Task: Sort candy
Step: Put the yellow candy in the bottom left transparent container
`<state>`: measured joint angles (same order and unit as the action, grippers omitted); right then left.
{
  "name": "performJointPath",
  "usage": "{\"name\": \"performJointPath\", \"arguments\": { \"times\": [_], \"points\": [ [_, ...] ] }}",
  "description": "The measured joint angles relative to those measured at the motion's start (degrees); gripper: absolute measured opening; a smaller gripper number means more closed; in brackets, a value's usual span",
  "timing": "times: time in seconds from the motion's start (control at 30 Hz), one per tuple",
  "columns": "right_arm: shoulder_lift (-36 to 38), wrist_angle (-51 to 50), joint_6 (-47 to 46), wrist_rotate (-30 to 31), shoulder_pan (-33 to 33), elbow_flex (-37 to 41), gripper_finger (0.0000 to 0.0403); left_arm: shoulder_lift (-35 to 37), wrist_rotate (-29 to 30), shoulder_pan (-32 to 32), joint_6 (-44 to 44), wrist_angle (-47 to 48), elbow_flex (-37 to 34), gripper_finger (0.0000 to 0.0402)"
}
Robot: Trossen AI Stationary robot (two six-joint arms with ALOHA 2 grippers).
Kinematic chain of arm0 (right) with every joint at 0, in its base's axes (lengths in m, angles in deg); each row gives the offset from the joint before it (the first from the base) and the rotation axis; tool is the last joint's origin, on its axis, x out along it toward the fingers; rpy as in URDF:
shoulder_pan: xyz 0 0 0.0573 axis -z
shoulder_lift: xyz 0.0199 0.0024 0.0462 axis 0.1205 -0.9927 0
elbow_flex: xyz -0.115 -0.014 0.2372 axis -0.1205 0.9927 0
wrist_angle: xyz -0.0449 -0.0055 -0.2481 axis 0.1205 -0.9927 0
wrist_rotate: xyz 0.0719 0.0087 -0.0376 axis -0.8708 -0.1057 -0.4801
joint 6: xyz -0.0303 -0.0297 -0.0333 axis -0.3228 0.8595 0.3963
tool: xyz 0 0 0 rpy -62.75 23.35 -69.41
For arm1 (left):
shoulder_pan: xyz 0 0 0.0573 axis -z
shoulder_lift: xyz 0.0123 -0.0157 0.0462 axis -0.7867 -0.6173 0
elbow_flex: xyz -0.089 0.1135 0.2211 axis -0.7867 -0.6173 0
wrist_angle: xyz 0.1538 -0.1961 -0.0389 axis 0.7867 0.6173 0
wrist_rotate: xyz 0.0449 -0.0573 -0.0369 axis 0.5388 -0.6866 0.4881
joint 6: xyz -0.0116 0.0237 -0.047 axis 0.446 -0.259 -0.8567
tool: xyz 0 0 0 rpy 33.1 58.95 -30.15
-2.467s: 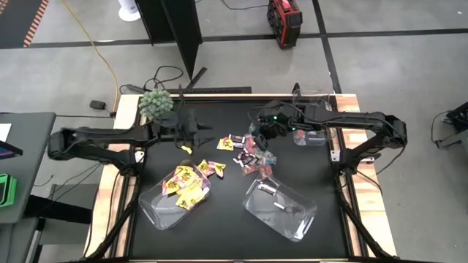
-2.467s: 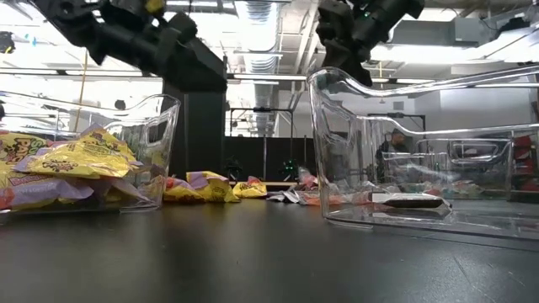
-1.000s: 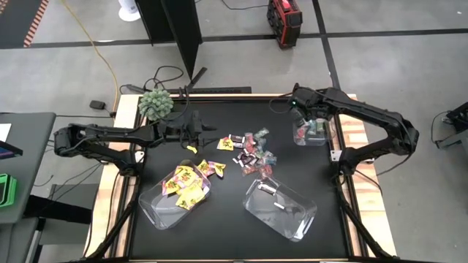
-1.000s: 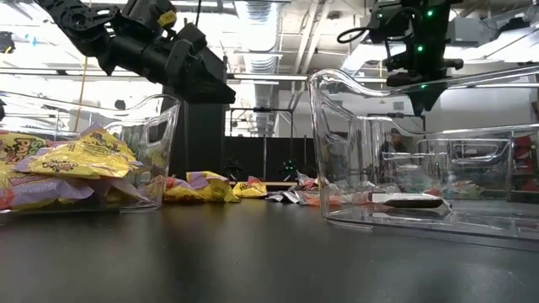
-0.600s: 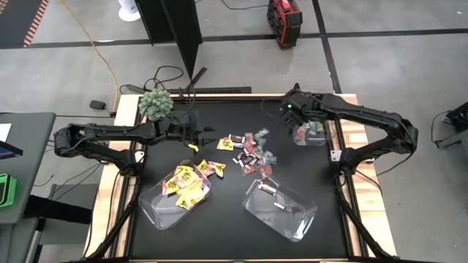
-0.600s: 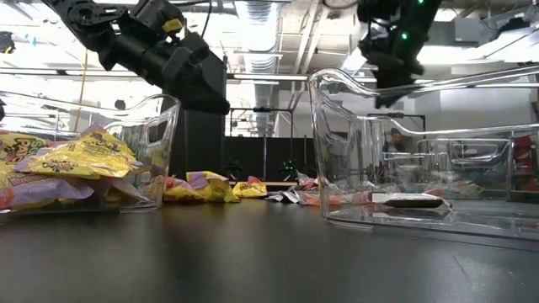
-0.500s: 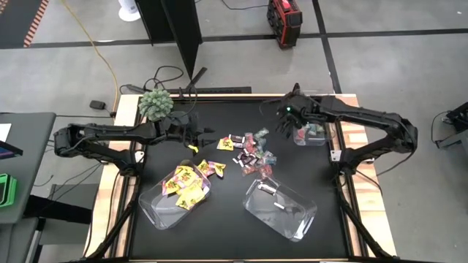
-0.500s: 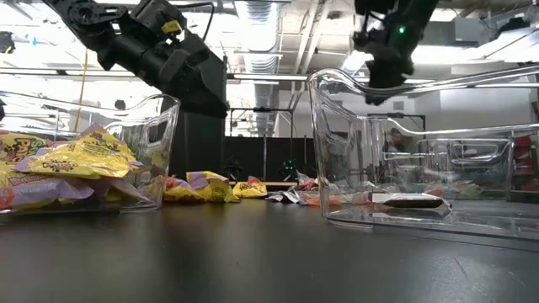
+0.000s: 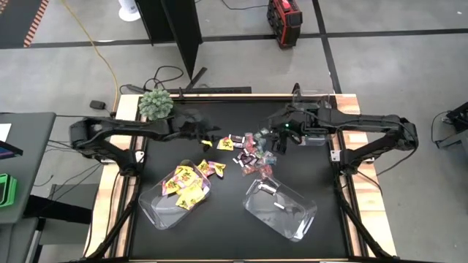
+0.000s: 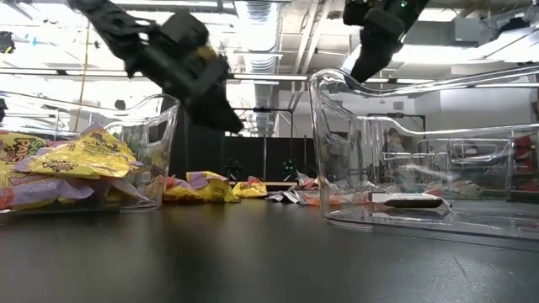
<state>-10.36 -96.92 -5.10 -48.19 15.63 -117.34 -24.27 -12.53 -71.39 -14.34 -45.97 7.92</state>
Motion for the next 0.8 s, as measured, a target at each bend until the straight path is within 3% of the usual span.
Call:
{"name": "performJointPath", "arguments": {
  "times": [0.33,0.6,0.8],
  "points": [
    [0.0,-0.3,2.3,0.0,-0.2,0.0,0.0280,-17.9,-0.4,0.2,1.1,8.7,13.1,0.0197],
    [0.0,-0.4,4.6,0.1,-0.9,0.0,0.0280,-23.7,-1.0,0.2,4.7,18.5,18.6,0.0197],
    [0.0,0.3,6.1,0.1,-0.8,0.0,0.0280,-26.3,-1.3,0.2,6.5,19.8,19.5,0.0184]
  ]
}}
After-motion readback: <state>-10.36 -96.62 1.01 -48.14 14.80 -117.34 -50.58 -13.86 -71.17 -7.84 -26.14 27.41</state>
